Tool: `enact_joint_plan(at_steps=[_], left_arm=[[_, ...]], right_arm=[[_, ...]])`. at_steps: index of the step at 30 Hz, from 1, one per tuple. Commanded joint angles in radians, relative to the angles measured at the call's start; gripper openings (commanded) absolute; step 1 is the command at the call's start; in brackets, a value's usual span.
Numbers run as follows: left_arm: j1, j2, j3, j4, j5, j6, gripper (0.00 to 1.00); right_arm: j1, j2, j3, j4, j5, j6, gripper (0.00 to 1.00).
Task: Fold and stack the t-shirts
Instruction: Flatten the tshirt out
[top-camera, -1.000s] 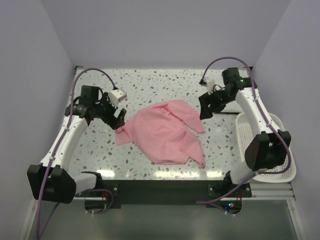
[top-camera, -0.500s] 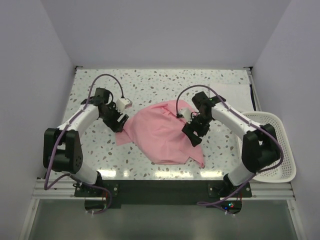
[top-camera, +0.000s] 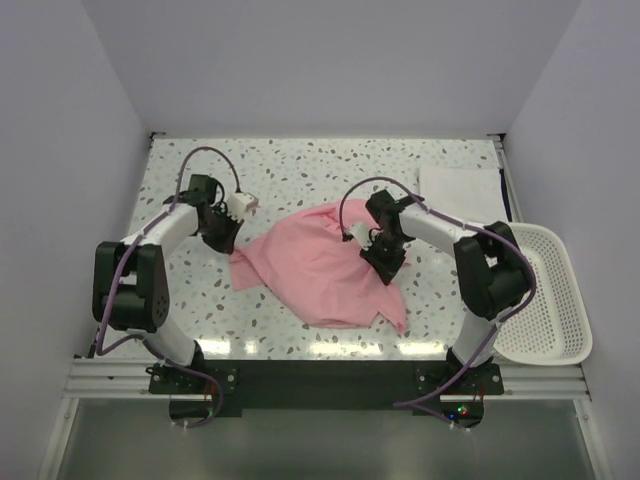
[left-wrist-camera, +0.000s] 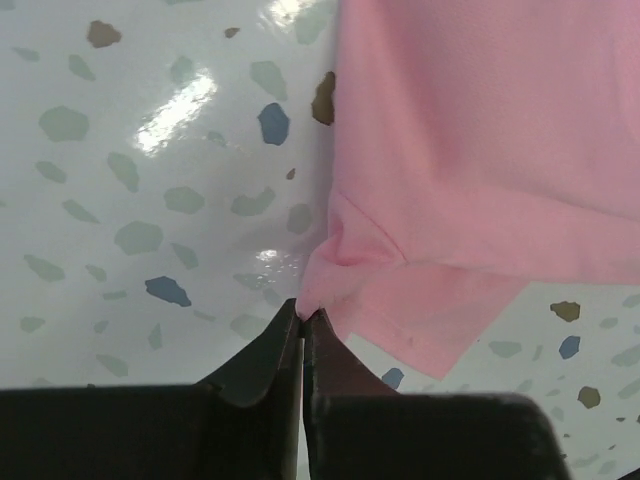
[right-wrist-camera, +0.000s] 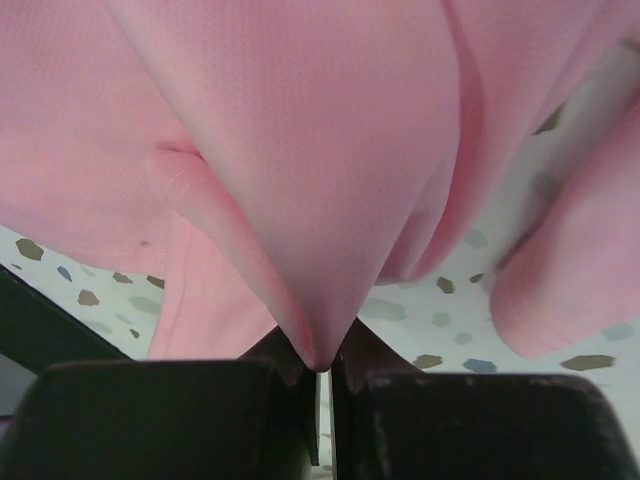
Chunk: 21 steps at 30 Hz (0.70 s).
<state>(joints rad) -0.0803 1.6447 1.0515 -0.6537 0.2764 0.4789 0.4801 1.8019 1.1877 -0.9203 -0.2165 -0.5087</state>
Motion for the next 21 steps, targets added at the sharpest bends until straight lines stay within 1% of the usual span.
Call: enact_joint_plan(at_steps=[1,2,3,5,6,7,8,10,11,12,14,15,16,17,18,19,20,21], left_arm=[[0.072,-0.042,0.074,0.011,0.017,-0.019,0.0],[0.117,-0.058,0.111,0.003,0.052,-0.017,0.0],[0.134,-0.066,0.131,-0.023,0.073,-0.004,0.0],[0.157,-0.098,0.186,-0.05,0.108,0.021,0.0],[0.159,-0.114,0.199,-0.066,0.11,0.05,0.0],[0.162,-0.134,0.206,-0.069,0.11,0.064,0.0],[0.166,-0.185,0.223,-0.072,0.115,0.081,0.0],[0.171,-0.244,0.234,-0.099,0.142,0.156,0.0],[0.169,-0.303,0.235,-0.116,0.171,0.194,0.0],[0.171,-0.333,0.237,-0.174,0.19,0.267,0.0],[0.168,-0.396,0.234,-0.248,0.245,0.338,0.0],[0.168,-0.411,0.231,-0.333,0.263,0.418,0.0],[0.168,-0.427,0.226,-0.369,0.277,0.452,0.0],[0.165,-0.456,0.216,-0.397,0.288,0.48,0.0],[0.165,-0.467,0.214,-0.45,0.291,0.541,0.0],[0.165,-0.476,0.214,-0.477,0.294,0.572,0.0],[0.165,-0.49,0.223,-0.51,0.291,0.592,0.0],[0.165,-0.493,0.231,-0.523,0.29,0.619,0.0]], right_arm=[[-0.044,-0.027,0.142,0.009,0.023,-0.02,0.0],[-0.058,-0.027,0.179,-0.024,0.016,-0.034,0.0],[-0.072,-0.018,0.256,-0.046,0.005,-0.048,0.0],[-0.109,0.005,0.337,-0.131,-0.03,-0.091,0.0],[-0.116,0.02,0.402,-0.165,-0.047,-0.129,0.0],[-0.126,0.024,0.424,-0.195,-0.061,-0.145,0.0],[-0.129,0.02,0.437,-0.248,-0.072,-0.165,0.0],[-0.129,-0.011,0.425,-0.317,-0.092,-0.226,0.0],[-0.129,-0.025,0.403,-0.34,-0.09,-0.247,0.0],[-0.129,-0.041,0.347,-0.362,-0.084,-0.289,0.0],[-0.149,-0.073,0.287,-0.348,-0.051,-0.3,0.0],[-0.179,-0.076,0.267,-0.336,-0.058,-0.291,0.0],[-0.196,-0.052,0.28,-0.347,-0.079,-0.287,0.0],[-0.21,-0.027,0.317,-0.386,-0.151,-0.29,0.0],[-0.222,0.003,0.437,-0.455,-0.199,-0.35,0.0],[-0.241,0.043,0.508,-0.603,-0.239,-0.381,0.0],[-0.248,0.094,0.571,-0.665,-0.279,-0.413,0.0],[-0.255,0.102,0.64,-0.664,-0.3,-0.419,0.0]])
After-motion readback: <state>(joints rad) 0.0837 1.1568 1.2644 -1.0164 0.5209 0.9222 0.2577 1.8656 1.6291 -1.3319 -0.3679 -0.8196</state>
